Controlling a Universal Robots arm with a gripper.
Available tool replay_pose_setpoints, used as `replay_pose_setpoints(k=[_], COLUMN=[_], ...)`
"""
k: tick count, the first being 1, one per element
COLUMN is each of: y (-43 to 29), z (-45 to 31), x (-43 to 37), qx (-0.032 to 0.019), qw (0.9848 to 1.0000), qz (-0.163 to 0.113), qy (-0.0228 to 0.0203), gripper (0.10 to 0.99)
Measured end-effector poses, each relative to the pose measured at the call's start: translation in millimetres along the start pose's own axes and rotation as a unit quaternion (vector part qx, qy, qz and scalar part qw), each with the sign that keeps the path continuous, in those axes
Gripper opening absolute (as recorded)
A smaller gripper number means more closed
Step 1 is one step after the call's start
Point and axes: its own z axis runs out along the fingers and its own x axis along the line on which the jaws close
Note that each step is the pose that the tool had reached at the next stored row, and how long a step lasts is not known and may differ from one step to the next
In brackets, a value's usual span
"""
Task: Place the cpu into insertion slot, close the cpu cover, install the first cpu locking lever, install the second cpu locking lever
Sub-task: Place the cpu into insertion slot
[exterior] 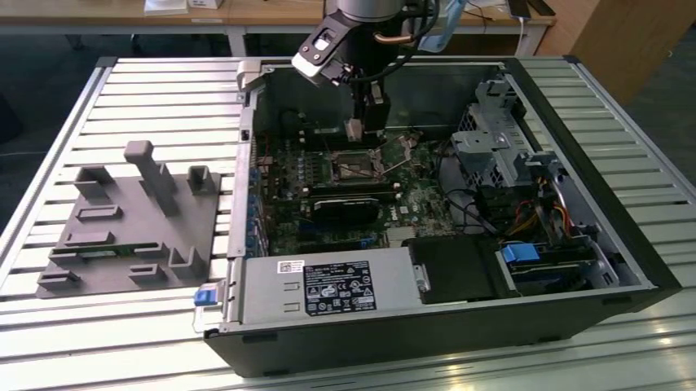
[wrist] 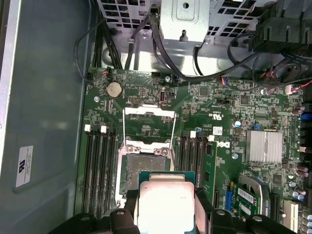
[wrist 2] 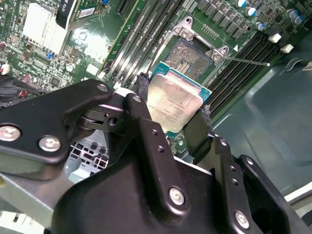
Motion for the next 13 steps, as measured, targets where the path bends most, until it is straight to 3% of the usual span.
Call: replay_pose_setpoints(k=[13], y=[-0.5], z=[8.1], x=[1.5], qx=[0.0000], qw=[1.0000], qz=[0.000], qy=[-0.0001], gripper=[0.537])
